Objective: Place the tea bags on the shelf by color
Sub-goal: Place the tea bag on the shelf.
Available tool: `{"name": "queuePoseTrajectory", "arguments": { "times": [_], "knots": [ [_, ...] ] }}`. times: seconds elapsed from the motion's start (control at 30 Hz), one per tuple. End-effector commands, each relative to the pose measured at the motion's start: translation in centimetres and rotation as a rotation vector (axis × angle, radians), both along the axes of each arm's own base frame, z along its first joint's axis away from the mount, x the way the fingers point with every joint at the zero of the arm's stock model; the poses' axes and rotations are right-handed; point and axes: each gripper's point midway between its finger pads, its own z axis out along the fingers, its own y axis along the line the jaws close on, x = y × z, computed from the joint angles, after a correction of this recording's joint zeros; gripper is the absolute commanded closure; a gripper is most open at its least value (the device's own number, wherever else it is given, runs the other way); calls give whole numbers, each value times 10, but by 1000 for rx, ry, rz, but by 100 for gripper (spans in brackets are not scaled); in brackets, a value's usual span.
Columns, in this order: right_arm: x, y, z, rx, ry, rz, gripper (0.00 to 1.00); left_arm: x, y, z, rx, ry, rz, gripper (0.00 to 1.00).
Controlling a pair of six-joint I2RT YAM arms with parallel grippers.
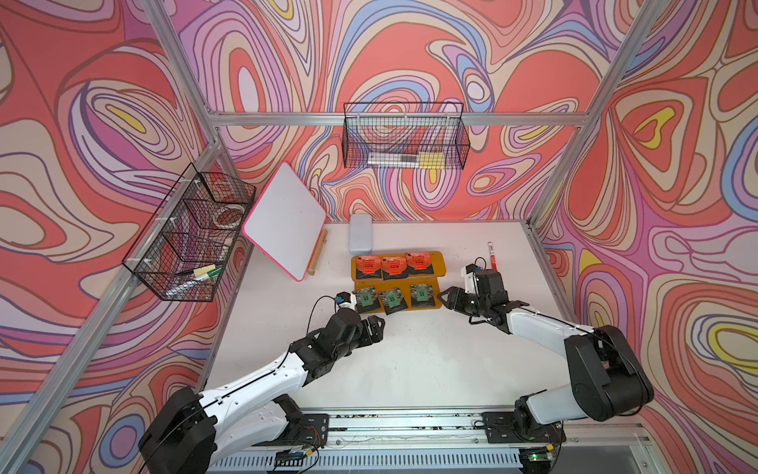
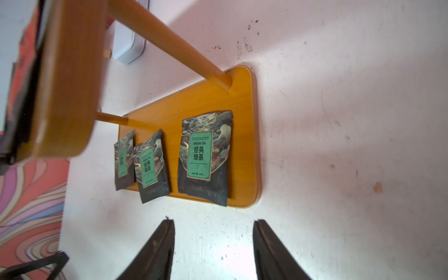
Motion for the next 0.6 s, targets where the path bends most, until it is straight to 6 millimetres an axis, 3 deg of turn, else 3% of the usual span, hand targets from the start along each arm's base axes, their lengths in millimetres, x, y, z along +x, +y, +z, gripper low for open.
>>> {"name": "queuePoseTrajectory", "arguments": {
  "times": [0.0, 0.17, 0.57],
  "knots": [
    [-8, -6, 8, 9, -12, -27, 41, 8, 5, -4, -27, 11, 1, 13],
    [-17, -9, 23, 17, -62, -23, 38, 20, -1, -7, -86, 1, -15, 13],
    [-23, -16, 48, 0, -137, -39, 38, 44, -11, -41, -69, 53, 3, 13]
  ]
}}
